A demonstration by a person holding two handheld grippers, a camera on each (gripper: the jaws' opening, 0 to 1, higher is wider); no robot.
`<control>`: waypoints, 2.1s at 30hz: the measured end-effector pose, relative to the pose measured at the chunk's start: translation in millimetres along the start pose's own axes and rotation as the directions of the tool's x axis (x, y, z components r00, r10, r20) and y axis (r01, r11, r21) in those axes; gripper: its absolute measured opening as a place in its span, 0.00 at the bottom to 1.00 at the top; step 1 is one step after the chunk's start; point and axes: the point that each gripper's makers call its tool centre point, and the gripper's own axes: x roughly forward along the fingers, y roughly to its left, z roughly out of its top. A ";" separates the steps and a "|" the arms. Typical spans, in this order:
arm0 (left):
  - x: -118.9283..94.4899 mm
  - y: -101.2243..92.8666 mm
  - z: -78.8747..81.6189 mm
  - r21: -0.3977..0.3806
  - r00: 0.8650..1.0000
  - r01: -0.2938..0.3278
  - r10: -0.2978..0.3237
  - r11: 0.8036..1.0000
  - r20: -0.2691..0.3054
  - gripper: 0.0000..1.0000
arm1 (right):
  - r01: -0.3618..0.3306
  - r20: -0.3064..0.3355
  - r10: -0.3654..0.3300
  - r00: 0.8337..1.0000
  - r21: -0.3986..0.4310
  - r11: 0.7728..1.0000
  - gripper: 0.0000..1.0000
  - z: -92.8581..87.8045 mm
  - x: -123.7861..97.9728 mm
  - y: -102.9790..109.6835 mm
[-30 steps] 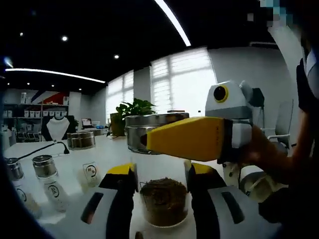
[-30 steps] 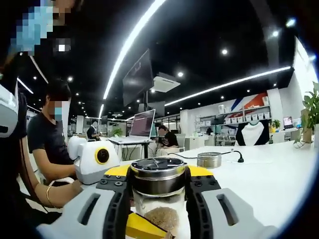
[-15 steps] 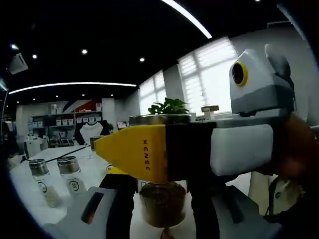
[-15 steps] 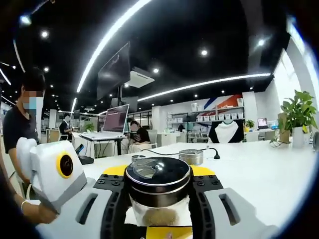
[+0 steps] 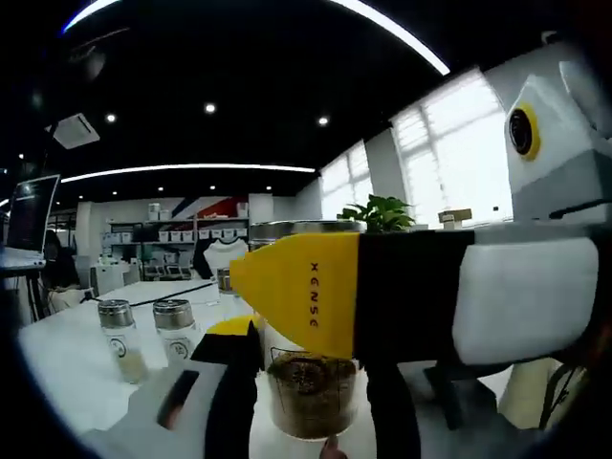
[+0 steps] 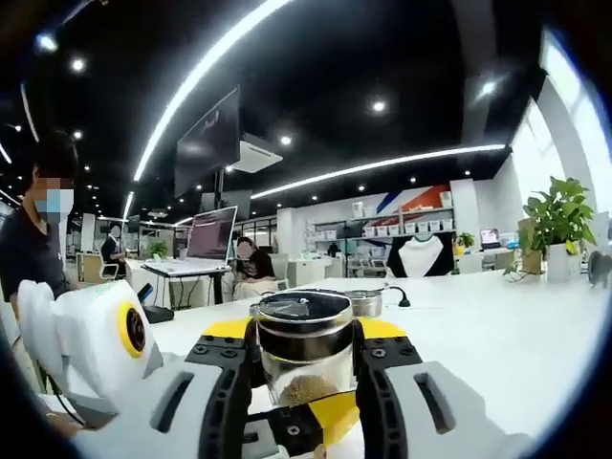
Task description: Rotate the seasoning bottle until the label or dispensing opening points toward the visible target arrow and the bottle remains upright within the marked orientation range
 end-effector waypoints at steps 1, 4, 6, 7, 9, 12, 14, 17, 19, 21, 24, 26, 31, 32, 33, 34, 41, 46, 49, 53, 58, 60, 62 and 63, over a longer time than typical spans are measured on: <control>0.8 -0.5 -0.8 0.005 1.000 -0.007 0.007 1.000 -0.006 0.45 | 0.006 -0.003 -0.006 1.000 -0.009 1.000 0.45 -1.7 1.8 1.0; 0.5 0.4 -1.4 0.002 1.000 -0.010 0.010 1.000 -0.005 0.45 | 0.022 0.005 -0.022 1.000 -0.021 1.000 0.43 -3.0 3.0 -2.2; 0.0 0.4 -2.5 -0.007 1.000 -0.008 0.008 1.000 -0.007 0.45 | 0.040 0.012 -0.040 0.999 -0.034 0.999 0.38 -3.2 1.8 -10.3; -0.6 -0.7 -3.6 -0.009 1.000 -0.002 0.002 1.000 -0.014 0.45 | 0.028 0.013 -0.028 1.000 0.015 1.000 0.38 -3.1 3.6 -9.8; -0.1 -1.9 -5.5 -0.015 1.000 0.010 -0.010 1.000 -0.025 0.45 | 0.024 0.008 -0.024 1.000 0.010 1.000 0.38 -4.1 4.1 -11.8; 0.2 -5.9 -8.4 -0.028 0.999 0.044 -0.044 0.999 -0.031 0.45 | -0.017 -0.001 0.017 1.000 0.028 0.999 0.37 -8.6 1.4 -12.2; 0.3 -8.6 -7.5 -0.011 0.998 0.060 -0.060 0.998 -0.031 0.45 | -0.038 0.002 0.038 0.999 0.039 0.998 0.37 -9.3 -0.1 -12.6; 1.1 -13.2 -5.2 0.015 0.995 0.099 -0.098 0.995 -0.029 0.46 | -0.070 0.007 0.069 0.998 0.051 0.996 0.37 -7.5 -1.4 -12.5; 2.9 -16.1 -3.3 0.023 0.990 0.138 -0.137 0.990 -0.036 0.46 | -0.091 0.012 0.091 0.996 0.060 0.994 0.37 -6.5 -1.9 -13.5; 4.2 -15.9 -2.2 0.019 0.986 0.163 -0.162 0.986 -0.034 0.46 | -0.111 0.028 0.109 0.994 0.077 0.991 0.37 -4.9 -3.0 -14.5; 4.8 -18.8 -1.8 -0.002 0.977 0.213 -0.213 0.977 -0.030 0.46 | -0.114 0.029 0.112 0.993 0.082 0.990 0.37 -4.2 -4.1 -14.7; 5.7 -21.2 -5.3 -0.036 0.968 0.246 -0.247 0.969 -0.043 0.46 | -0.107 0.017 0.106 0.994 0.038 0.994 0.37 -4.1 -5.2 -15.0; 5.9 -25.4 -7.2 -0.062 0.940 0.336 -0.339 0.940 -0.040 0.45 | -0.136 0.020 0.136 0.991 0.031 0.990 0.37 -3.0 -5.3 -19.6; 6.0 -24.8 -6.3 -0.061 0.938 0.343 -0.345 0.937 -0.037 0.45 | -0.149 0.022 0.148 0.989 0.039 0.988 0.37 -2.2 -5.0 -20.0; 5.8 -24.8 -5.9 -0.061 0.936 0.346 -0.349 0.936 -0.036 0.45 | -0.164 0.025 0.163 0.986 0.047 0.985 0.37 -0.5 -4.8 -20.0; 6.2 -24.7 -4.4 -0.057 0.930 0.364 -0.366 0.930 -0.029 0.45 | -0.172 0.028 0.171 0.985 0.049 0.984 0.37 0.6 -4.8 -20.2; 7.5 -28.4 -4.3 -0.084 0.904 0.425 -0.427 0.901 -0.012 0.45 | -0.222 0.025 0.221 0.975 0.045 0.974 0.37 2.2 -5.1 -18.4; 5.3 -28.2 -4.3 -0.080 0.915 0.402 -0.404 0.912 -0.009 0.44 | -0.237 0.019 0.237 0.971 0.040 0.971 0.37 0.1 -5.2 -16.9; 4.7 -25.3 -2.6 -0.109 0.937 0.347 -0.348 0.931 0.008 0.43 | -0.253 0.018 0.253 0.967 0.024 0.967 0.38 1.6 -4.0 -13.2; 4.2 -23.1 -1.9 -0.093 0.951 0.308 -0.309 0.947 0.008 0.43 | -0.249 0.019 0.249 0.968 0.033 0.968 0.38 3.4 -1.4 -10.9; 3.5 -16.6 -2.0 -0.155 0.963 0.268 -0.269 0.951 0.016 0.43 | -0.215 0.024 0.215 0.976 -0.001 0.977 0.38 3.7 2.9 -6.2; 1.7 -13.8 -1.8 -0.165 0.967 0.255 -0.256 0.953 0.021 0.43 | -0.205 0.015 0.205 0.979 -0.009 0.979 0.38 3.5 4.5 -4.7; 0.6 -12.6 -1.5 -0.157 0.970 0.242 -0.242 0.957 0.021 0.43 | -0.193 0.009 0.193 0.981 -0.019 0.981 0.38 3.0 5.8 -3.2; 0.3 -12.2 -1.0 -0.143 0.973 0.231 -0.230 0.962 0.019 0.43 | -0.184 0.006 0.185 0.983 -0.024 0.983 0.38 2.8 6.2 -3.1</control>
